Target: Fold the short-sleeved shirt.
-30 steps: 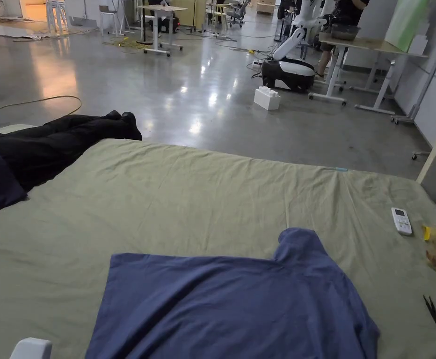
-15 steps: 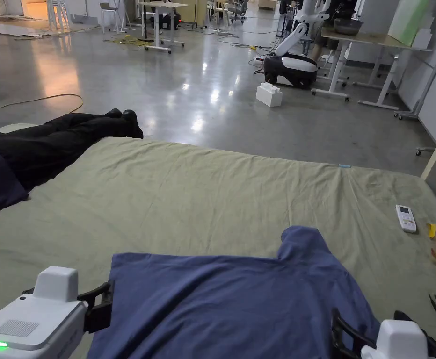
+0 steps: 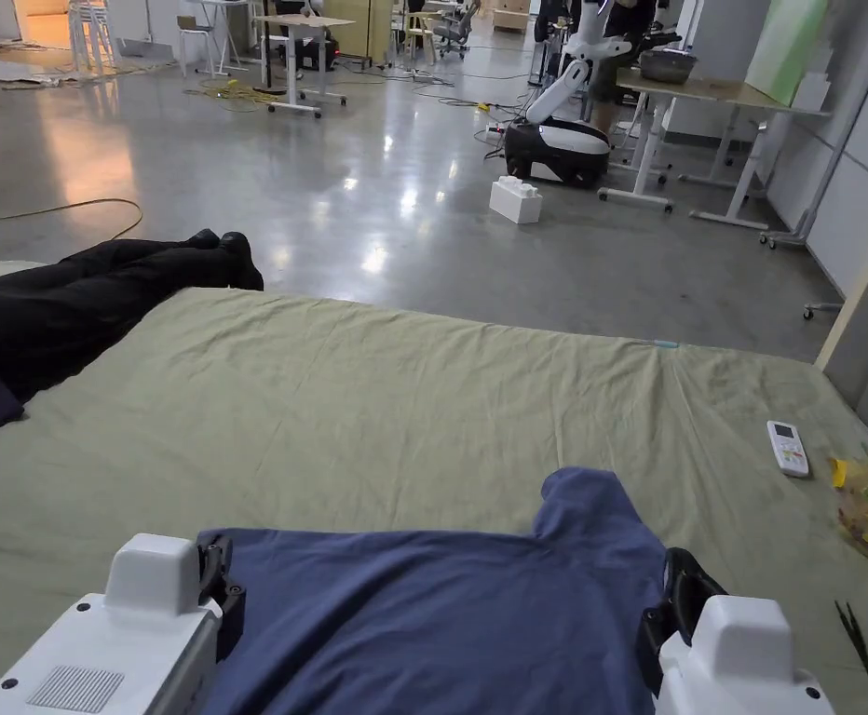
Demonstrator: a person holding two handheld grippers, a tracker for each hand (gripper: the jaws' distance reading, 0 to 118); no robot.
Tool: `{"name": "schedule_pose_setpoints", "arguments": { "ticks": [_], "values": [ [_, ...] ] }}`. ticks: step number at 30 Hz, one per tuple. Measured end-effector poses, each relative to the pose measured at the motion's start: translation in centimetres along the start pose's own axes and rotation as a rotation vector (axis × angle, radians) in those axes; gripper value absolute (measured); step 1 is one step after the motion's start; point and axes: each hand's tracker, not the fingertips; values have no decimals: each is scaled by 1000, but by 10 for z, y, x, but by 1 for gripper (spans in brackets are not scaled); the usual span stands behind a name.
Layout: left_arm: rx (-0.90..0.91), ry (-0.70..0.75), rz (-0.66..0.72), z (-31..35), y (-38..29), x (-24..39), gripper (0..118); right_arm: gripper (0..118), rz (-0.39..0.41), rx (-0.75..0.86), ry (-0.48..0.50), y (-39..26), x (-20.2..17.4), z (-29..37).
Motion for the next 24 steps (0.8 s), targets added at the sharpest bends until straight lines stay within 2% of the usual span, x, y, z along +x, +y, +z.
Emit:
{"name": "schedule_pose_setpoints", "arguments": {
  "ticks": [3,6,11,18,19,20,21,22,23,24],
  "values": [
    [12,-4,1,-7,2,-1,2,1,-36,-8,0,-2,0,-8],
    [-8,-2,-10,-23,2,-6,2,1,-40,-22,2,-4,0,-18],
    [-196,-20,79,-82,-6,-38,2,1,-38,-69,21,-16,2,-34],
    [-443,-11,163,-205,-22,-88,3,1,-30,-149,20,-39,6,-62],
    [-482,-9,183,-221,-23,-95,6,1,-32,-165,16,-42,6,-66],
    [-496,2,207,-234,-24,-101,16,1,-24,-173,14,-45,6,-70],
    [-506,11,216,-248,-25,-107,33,1,-20,-184,12,-49,7,-74],
    [-535,17,227,-262,-26,-111,60,1,-15,-195,11,-53,7,-78],
    [-570,22,230,-275,-26,-114,73,1,-11,-208,9,-57,7,-82],
    [-598,25,235,-287,-28,-116,75,1,-8,-219,10,-60,7,-86]
  ]
}}
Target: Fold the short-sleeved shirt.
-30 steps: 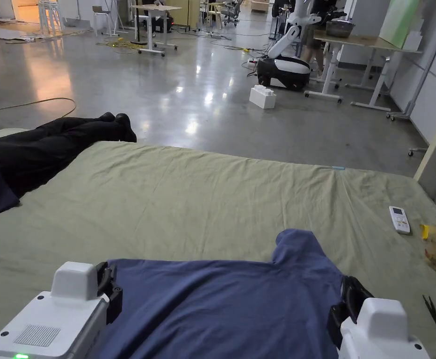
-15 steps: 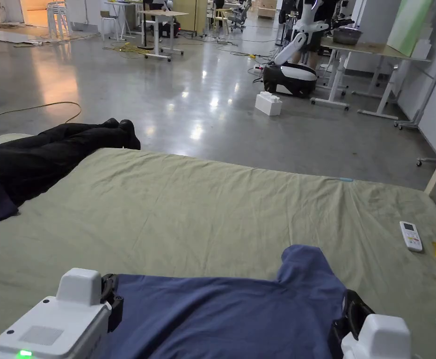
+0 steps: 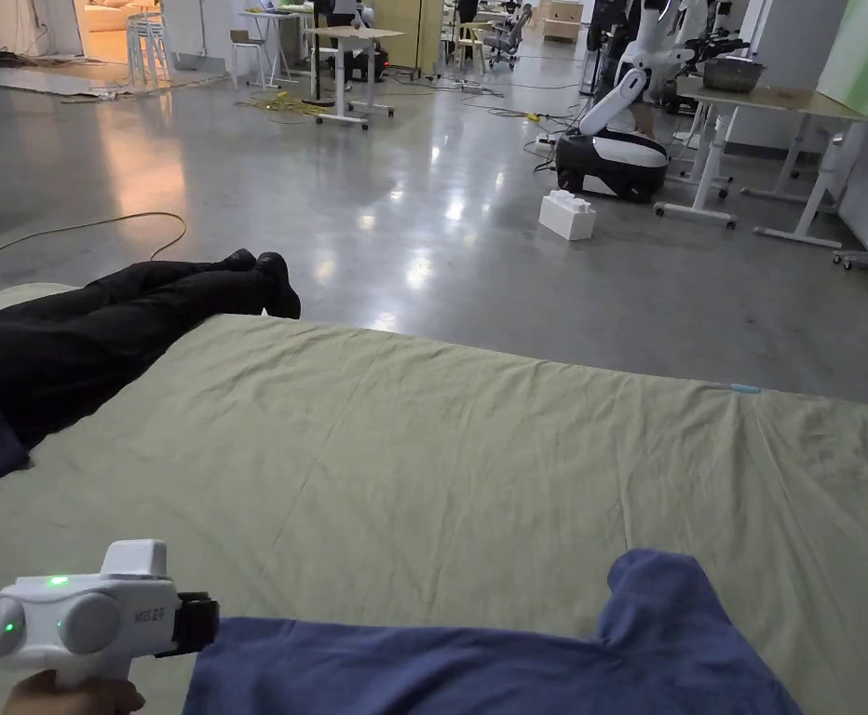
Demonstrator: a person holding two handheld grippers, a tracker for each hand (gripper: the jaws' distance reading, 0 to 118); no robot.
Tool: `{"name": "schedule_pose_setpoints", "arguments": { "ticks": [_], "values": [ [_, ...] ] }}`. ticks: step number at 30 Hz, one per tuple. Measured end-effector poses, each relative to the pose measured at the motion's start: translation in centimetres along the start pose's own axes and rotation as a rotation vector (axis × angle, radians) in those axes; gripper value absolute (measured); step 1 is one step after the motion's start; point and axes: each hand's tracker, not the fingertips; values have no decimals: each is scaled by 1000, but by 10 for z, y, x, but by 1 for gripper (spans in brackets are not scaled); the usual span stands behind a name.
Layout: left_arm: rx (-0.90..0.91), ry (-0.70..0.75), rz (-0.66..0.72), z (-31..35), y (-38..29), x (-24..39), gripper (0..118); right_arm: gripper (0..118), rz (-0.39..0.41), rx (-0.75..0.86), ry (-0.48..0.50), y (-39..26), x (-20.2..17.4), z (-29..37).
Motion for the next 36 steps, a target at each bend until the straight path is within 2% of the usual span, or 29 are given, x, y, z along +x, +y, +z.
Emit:
{"name": "schedule_pose_setpoints", "arguments": {
  "ticks": [4,7,10,12,15,16,17,19,21,22,23,24,25,26,27,29,30,32,34,36],
  "values": [
    [-74,-48,30,-37,17,2,77,1,10,-41,-4,-12,0,-14],
    [-131,-9,7,-63,19,12,77,1,14,-67,-7,-20,1,-21],
    [-214,198,-175,-86,3,26,76,1,15,-91,-8,-27,2,-24],
    [-112,190,-188,-84,-7,33,74,1,15,-104,-9,-31,4,-24],
    [-106,152,-177,-78,-12,38,44,1,10,-122,-10,-34,8,-29],
    [-105,141,-185,-77,-11,41,27,1,8,-125,-9,-35,9,-33],
    [-128,98,-223,-76,-13,44,16,1,10,-131,-9,-33,10,-39],
    [-139,68,-281,-74,-11,45,6,1,3,-138,-4,-26,16,-56],
    [-117,61,-261,-71,-6,42,5,2,-3,-169,-2,-16,24,-83],
    [-105,57,-237,-68,-6,40,5,8,7,-173,-3,-10,28,-100],
    [-92,49,-212,-64,-6,37,5,19,15,-195,6,-3,36,-120],
    [-80,49,-211,-62,-3,36,5,33,-82,-306,22,-5,44,-142],
    [-58,62,-228,-57,-3,36,5,48,-49,-293,14,3,51,-169],
    [-43,66,-248,-53,-3,37,5,57,-78,-396,54,3,58,-196],
    [-23,68,-263,-48,-1,37,5,63,-68,-408,24,6,66,-215],
    [-18,56,-266,-38,5,39,5,64,-71,-536,57,5,76,-259],
    [-1,54,-259,-35,8,38,5,65,-52,-532,24,5,77,-273],
    [7,53,-243,-32,16,35,5,66,21,-580,35,0,83,-300],
    [19,52,-228,-32,21,34,5,71,21,-658,43,-8,85,-325],
    [20,46,-213,-25,21,38,5,72,24,-708,39,-19,88,-340]
  ]
}}
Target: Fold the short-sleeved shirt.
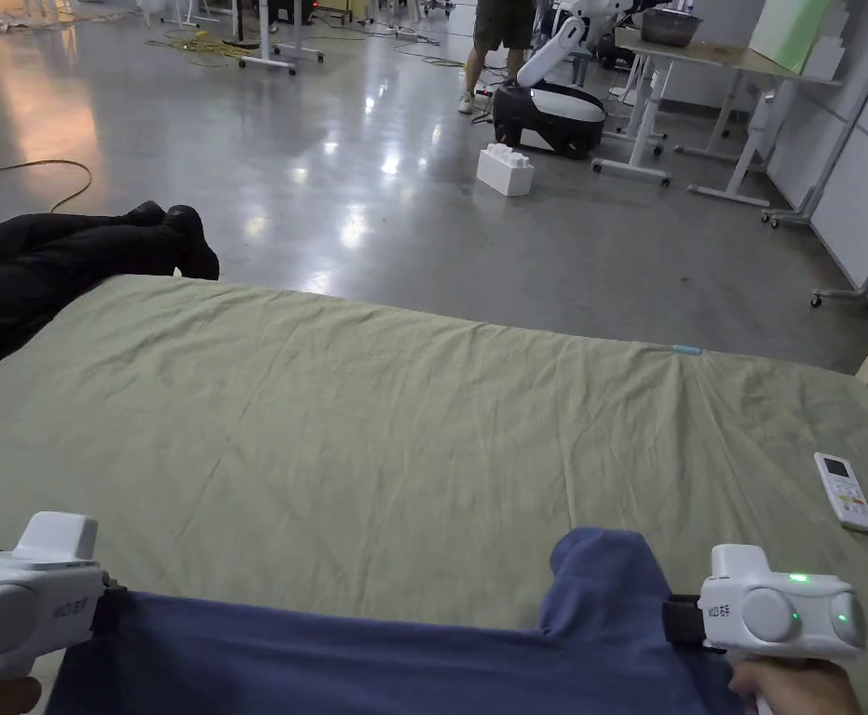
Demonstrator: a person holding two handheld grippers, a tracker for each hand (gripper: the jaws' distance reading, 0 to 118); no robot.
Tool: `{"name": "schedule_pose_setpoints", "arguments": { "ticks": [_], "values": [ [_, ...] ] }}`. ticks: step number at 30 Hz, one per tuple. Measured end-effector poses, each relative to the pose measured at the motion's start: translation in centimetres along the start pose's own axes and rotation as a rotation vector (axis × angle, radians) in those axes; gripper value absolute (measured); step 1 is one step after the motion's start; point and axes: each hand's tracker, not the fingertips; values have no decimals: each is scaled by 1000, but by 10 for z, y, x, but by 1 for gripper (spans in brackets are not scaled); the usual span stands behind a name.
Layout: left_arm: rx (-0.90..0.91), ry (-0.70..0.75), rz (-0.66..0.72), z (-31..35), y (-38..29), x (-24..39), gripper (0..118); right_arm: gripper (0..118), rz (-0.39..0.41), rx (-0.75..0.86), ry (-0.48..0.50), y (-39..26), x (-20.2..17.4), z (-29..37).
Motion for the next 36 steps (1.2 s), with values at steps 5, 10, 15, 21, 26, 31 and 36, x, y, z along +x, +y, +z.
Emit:
{"name": "schedule_pose_setpoints", "arguments": {
  "ticks": [5,10,15,21,26,31,36],
  "values": [
    [-4,8,-10,3,-2,6,5,51,15,-56,49,-6,-8,-17],
    [-10,16,-10,-3,-4,7,5,2,57,-28,56,-14,-20,-10],
    [27,21,-5,9,-2,5,5,1,13,116,4,-22,-22,22],
    [135,2,-15,65,12,5,4,1,-5,332,-9,-17,-13,113],
    [294,33,-31,133,31,6,4,1,0,495,-37,-10,-1,210],
    [388,26,-22,205,58,3,4,1,-12,651,-57,4,12,298],
    [485,26,-19,264,90,-8,4,1,21,791,-96,23,18,373]
  ]
}}
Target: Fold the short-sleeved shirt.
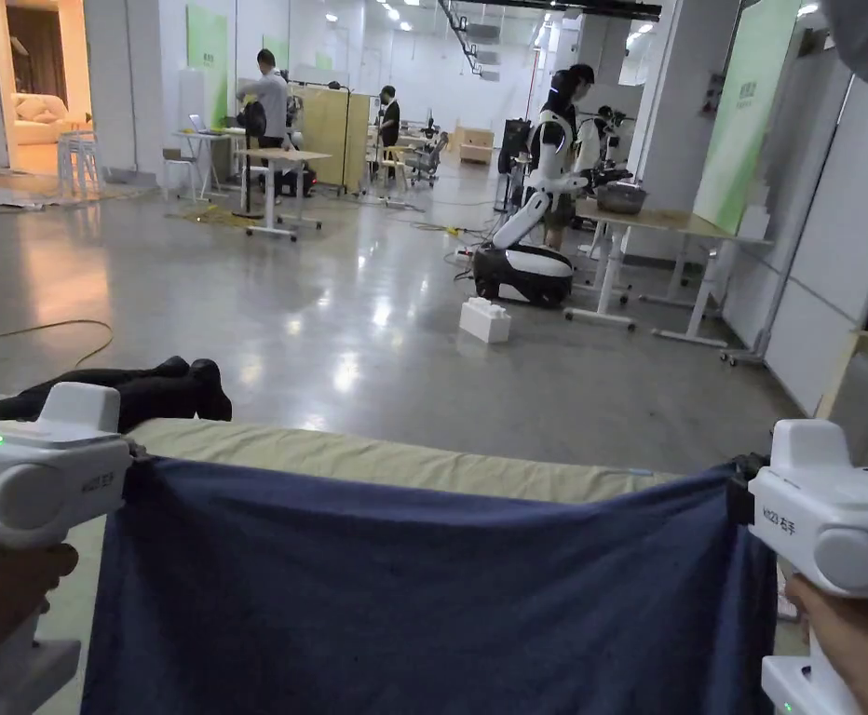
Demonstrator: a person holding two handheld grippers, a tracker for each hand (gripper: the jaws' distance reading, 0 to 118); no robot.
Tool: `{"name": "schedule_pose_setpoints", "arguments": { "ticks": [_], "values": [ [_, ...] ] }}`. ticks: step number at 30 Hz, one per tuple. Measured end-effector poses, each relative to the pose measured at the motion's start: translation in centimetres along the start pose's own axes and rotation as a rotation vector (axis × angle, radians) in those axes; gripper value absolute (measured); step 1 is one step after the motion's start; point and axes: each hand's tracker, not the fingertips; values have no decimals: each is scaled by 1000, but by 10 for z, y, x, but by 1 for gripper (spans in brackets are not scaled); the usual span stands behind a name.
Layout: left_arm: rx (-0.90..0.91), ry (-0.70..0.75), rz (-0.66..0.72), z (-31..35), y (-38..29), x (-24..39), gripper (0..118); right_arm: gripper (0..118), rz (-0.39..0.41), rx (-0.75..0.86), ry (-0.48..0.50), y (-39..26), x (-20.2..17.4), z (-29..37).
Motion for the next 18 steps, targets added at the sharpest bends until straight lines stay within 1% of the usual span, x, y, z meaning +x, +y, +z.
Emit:
{"name": "schedule_pose_setpoints", "arguments": {
  "ticks": [4,7,9,11,14,16,18],
  "values": [
    [59,16,-14,15,48,-8,4,1,-4,63,-17,44,8,10],
    [102,44,-4,21,86,-12,4,1,10,97,-31,78,14,11],
    [148,60,-26,22,109,-12,4,1,20,129,-52,97,16,10],
    [156,64,-31,22,133,-12,4,1,28,145,-63,116,18,6],
    [174,70,-21,16,167,-12,4,1,9,171,-92,141,21,-4],
    [192,73,-16,13,182,-10,4,1,10,183,-111,158,19,-5],
    [206,88,-46,8,195,-6,4,1,1,185,-120,172,20,-13]
  ]
}}
